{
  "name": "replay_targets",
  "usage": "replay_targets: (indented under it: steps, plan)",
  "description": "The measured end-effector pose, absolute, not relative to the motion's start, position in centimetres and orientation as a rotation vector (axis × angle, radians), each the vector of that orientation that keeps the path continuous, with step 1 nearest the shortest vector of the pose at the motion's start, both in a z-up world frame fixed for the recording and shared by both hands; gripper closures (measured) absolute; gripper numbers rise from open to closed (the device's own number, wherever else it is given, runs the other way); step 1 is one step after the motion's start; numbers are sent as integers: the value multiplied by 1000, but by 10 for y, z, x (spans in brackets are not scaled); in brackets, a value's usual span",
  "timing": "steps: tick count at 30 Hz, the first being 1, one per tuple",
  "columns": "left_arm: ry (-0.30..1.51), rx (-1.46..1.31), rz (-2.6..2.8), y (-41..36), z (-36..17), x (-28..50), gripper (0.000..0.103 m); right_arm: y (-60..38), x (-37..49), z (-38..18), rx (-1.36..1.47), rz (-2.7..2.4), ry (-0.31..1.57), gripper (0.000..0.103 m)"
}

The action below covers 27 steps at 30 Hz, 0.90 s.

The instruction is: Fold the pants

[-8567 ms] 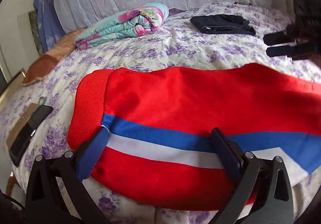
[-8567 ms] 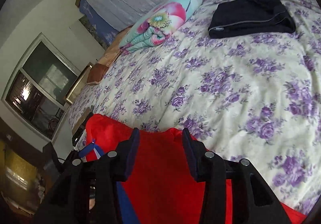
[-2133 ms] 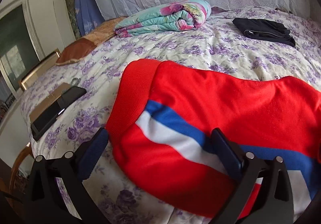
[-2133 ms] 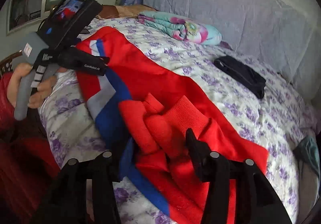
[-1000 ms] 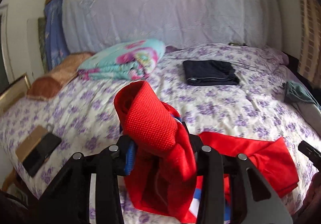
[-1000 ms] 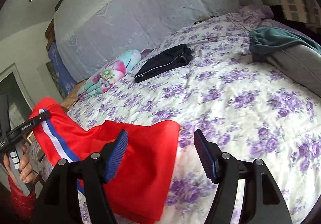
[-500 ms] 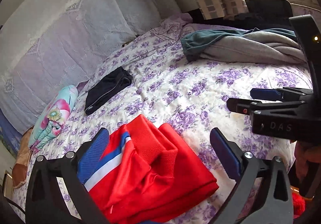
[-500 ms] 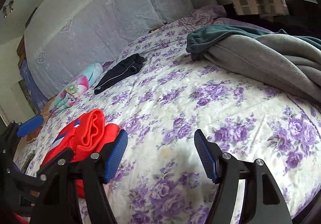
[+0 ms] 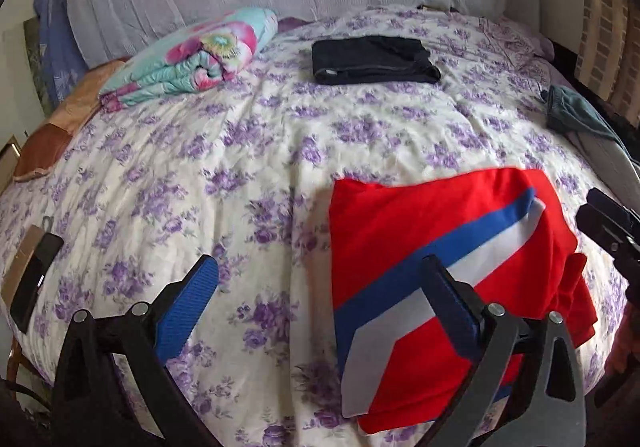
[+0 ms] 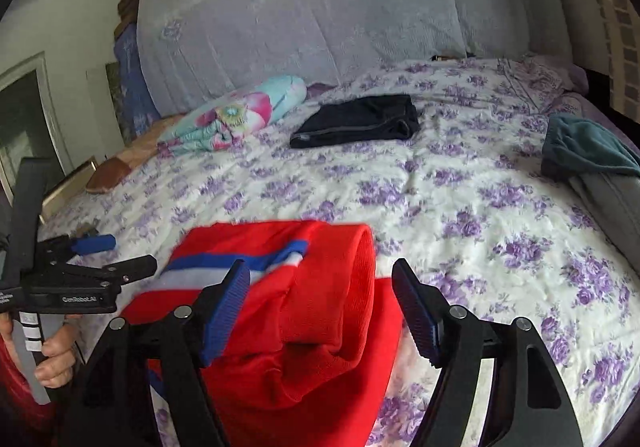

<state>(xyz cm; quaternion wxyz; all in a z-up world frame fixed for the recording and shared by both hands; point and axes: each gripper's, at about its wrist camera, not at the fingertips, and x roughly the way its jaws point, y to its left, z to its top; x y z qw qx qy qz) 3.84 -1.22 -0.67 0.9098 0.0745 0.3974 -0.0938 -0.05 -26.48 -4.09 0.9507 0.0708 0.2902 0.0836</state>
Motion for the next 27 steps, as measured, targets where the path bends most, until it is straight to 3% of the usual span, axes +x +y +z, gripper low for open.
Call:
replay_targets:
  steps: [3,7,12,17,22,23,25,27]
  plan:
    - [838,271,-195,-35,-40,30,5,-269,2,-83,156,179,745,26]
    - [758,311,-178,-40,-41,18,5,-277,-7,-83,208,189,737,25]
    - [826,166,-311,-15,-16,30,5,-296,-13,-65,339,263,736,23]
    - [969,69,-404,-9,-34,49,5,-336,-2,-81,621,288,800,21]
    - [986,14,-460,-24,-43,51,5,-323,8,-89,598,323,800,21]
    - [1003,-18,-497,-28,-45,54,5,-319,13,-90,587,331,800,22]
    - [1029,-64,-538,-35,-52,60,4,-311,24,-93,581,355,809,44]
    - [1017,-78,-526,-39,-54,65,6,-309,30,-90,569,367,795,56]
